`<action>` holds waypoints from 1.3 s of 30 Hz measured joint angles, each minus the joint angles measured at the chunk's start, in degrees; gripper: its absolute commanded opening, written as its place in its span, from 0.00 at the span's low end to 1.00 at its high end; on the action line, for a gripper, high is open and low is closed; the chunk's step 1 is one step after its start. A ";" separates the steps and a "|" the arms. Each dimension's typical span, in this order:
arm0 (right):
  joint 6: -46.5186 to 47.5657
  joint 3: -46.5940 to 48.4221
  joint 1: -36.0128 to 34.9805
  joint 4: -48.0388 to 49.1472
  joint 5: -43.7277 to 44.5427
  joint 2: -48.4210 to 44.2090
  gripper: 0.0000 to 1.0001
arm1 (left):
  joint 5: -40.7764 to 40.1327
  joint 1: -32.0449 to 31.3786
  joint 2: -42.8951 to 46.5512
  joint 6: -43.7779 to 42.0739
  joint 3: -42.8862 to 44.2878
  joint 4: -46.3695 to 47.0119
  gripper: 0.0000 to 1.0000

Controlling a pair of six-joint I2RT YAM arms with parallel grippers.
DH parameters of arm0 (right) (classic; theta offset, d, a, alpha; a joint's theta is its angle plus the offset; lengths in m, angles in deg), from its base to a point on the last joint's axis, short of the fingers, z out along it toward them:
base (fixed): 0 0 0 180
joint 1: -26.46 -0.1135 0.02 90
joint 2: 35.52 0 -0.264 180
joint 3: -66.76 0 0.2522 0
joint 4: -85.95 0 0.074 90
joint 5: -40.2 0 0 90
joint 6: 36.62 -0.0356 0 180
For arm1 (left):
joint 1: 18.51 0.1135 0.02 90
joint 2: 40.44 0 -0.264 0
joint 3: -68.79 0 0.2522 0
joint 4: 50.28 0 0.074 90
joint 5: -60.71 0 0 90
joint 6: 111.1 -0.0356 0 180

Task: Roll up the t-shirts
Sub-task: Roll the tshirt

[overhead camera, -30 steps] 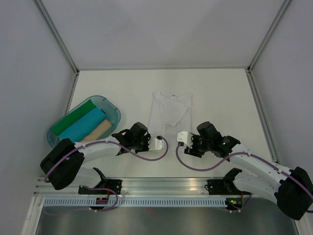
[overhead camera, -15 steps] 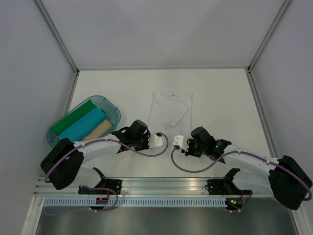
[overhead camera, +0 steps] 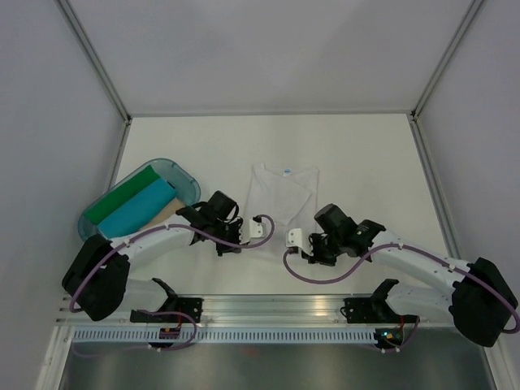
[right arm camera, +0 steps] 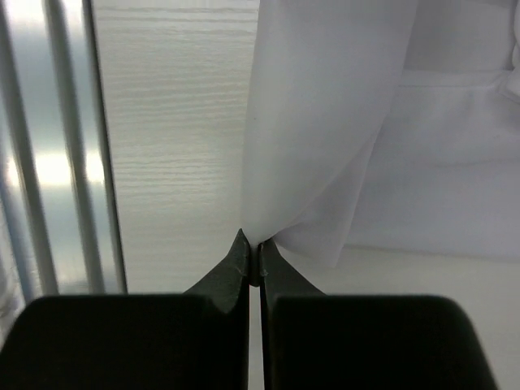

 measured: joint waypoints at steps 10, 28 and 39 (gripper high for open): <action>4.02 7.23 8.55 -9.90 -13.00 5.66 0.00 | 13.35 9.03 -4.17 -1.66 12.15 -16.79 0.02; -5.49 11.34 15.82 -1.92 -11.37 20.90 0.28 | 12.11 13.49 -21.18 -1.44 21.05 -17.86 0.04; -10.93 11.47 20.09 1.62 -13.25 20.87 0.27 | 11.47 13.60 -21.49 -0.33 21.44 -17.64 0.24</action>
